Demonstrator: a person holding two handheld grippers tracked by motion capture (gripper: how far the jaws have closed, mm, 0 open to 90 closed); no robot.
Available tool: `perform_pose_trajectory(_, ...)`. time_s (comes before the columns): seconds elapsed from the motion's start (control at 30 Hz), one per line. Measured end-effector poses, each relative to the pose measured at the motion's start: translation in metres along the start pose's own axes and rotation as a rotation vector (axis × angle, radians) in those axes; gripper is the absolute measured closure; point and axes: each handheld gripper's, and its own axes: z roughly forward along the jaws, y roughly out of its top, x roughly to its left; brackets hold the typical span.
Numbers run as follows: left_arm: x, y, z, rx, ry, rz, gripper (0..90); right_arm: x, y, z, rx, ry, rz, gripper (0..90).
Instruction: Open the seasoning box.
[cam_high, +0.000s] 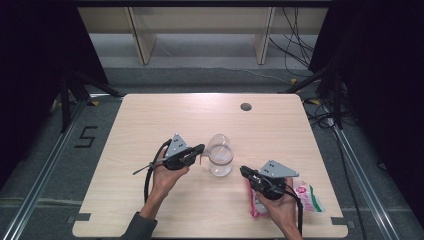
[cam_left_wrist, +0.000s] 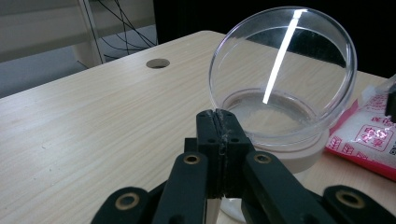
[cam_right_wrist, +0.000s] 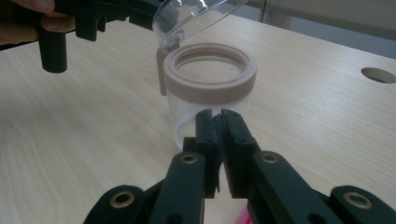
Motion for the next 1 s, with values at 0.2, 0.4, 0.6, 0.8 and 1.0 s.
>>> perform_pose_trajectory(0.2, 0.001, 0.0, 0.0, 0.0, -0.002, -0.005, 88.6, -0.003, 0.011, 0.017, -0.02, -0.005, -0.011, 89.7)
perform_pose_trajectory(0.4, 0.0, 0.001, 0.0, 0.001, -0.003, -0.001, 88.7, 0.0, 0.02, 0.029, -0.015, -0.002, -0.009, 90.0)
perform_pose_trajectory(0.6, 0.0, 0.001, 0.0, 0.0, -0.005, -0.002, 88.7, 0.002, 0.025, 0.037, -0.021, 0.0, 0.004, 90.0)
perform_pose_trajectory(0.8, 0.002, 0.0, -0.001, 0.008, -0.004, 0.0, 86.6, 0.004, 0.035, 0.039, -0.055, 0.007, -0.021, 90.0)
perform_pose_trajectory(1.0, 0.004, -0.002, -0.01, -0.011, 0.0, -0.037, 74.4, 0.008, 0.039, 0.04, -0.06, 0.02, -0.002, 90.0)
